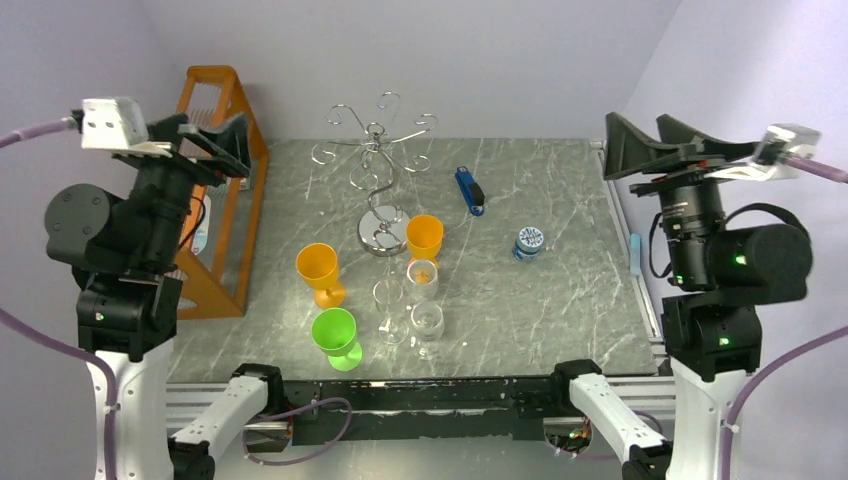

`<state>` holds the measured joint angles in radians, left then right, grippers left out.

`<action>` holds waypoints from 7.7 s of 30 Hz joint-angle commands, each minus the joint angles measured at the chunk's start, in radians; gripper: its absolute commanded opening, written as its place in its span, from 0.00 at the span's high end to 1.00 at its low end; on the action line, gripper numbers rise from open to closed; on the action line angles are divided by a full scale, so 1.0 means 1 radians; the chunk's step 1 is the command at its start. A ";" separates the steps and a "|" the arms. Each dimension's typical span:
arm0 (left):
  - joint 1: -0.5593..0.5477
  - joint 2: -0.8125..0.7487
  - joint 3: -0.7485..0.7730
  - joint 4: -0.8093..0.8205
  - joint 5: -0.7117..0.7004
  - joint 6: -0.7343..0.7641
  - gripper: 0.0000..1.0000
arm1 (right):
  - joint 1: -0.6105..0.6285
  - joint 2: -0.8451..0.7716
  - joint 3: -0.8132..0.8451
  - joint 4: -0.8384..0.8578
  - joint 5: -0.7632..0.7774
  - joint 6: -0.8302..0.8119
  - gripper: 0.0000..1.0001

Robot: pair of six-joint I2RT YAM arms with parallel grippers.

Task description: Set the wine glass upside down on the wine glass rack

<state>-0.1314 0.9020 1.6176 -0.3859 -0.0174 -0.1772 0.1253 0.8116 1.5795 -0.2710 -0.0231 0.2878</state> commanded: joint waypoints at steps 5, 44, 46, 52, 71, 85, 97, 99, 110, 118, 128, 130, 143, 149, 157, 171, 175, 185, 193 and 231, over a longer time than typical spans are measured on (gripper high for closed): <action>0.010 -0.102 -0.265 0.036 0.254 -0.070 0.03 | -0.005 -0.048 -0.211 -0.142 -0.030 0.083 0.05; -0.033 -0.064 -0.687 -0.151 0.516 -0.311 0.18 | 0.556 0.444 -0.541 -0.068 0.189 0.347 0.37; -0.034 -0.069 -0.683 -0.137 0.498 -0.323 0.18 | 0.575 0.500 -0.525 -0.043 0.234 0.347 0.39; -0.034 -0.063 -0.665 -0.127 0.462 -0.336 0.17 | 0.616 0.626 -0.467 -0.059 0.344 0.334 0.56; -0.034 -0.026 -0.442 -0.185 0.421 -0.332 0.07 | 0.624 0.380 -0.426 -0.165 0.698 0.295 1.00; -0.045 0.075 -0.336 0.115 0.724 -0.558 0.04 | 0.625 -0.140 -0.748 0.269 0.816 0.238 1.00; -0.441 0.409 0.003 0.307 0.497 -0.632 0.07 | 0.624 -0.204 -0.758 0.545 0.810 0.197 1.00; -0.469 0.435 0.000 0.396 0.439 -0.697 0.05 | 0.624 -0.207 -0.762 0.618 0.794 0.181 1.00; -0.640 0.519 -0.126 0.757 0.150 -1.057 0.06 | 0.624 -0.167 -0.787 0.898 0.720 0.192 1.00; -0.781 0.569 -0.124 0.810 -0.070 -1.064 0.10 | 0.623 -0.109 -0.788 0.961 0.669 0.260 1.00; -0.831 0.621 -0.123 0.946 -0.241 -1.071 0.30 | 0.624 -0.136 -0.812 0.917 0.628 0.347 1.00; -0.833 0.636 -0.114 0.966 -0.249 -1.076 0.38 | 0.623 -0.140 -0.815 0.900 0.624 0.359 1.00; -0.840 0.680 -0.119 1.045 -0.250 -1.089 0.89 | 0.623 -0.176 -0.847 0.808 0.631 0.401 1.00; -0.841 0.641 -0.193 1.148 -0.294 -0.958 0.95 | 0.624 -0.208 -0.830 0.698 0.640 0.392 0.74; -0.841 0.587 -0.170 1.173 -0.209 -0.516 0.95 | 0.624 -0.294 -0.840 0.519 0.755 0.179 0.31; -0.841 0.567 -0.104 0.992 0.164 0.090 0.95 | 0.623 -0.224 -0.511 0.170 0.533 0.102 0.19; -0.841 0.564 -0.134 0.978 0.154 0.139 0.95 | 0.624 -0.152 -0.362 0.112 0.362 0.113 0.19; -0.841 0.575 -0.177 0.965 0.332 0.252 0.95 | 0.625 0.007 -0.174 0.000 0.231 0.290 0.21; -0.841 0.559 -0.228 0.953 0.375 0.327 0.95 | 0.624 0.084 -0.133 -0.073 0.265 0.400 0.39; -0.841 0.030 -0.372 0.188 -0.308 0.139 0.05 | 0.545 0.452 -0.167 0.319 0.498 0.336 1.00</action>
<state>-0.9707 0.9825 1.2480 -0.0139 -0.1688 0.0185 0.7273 1.1534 1.3396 -0.0551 0.5209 0.6319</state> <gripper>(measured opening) 0.957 0.030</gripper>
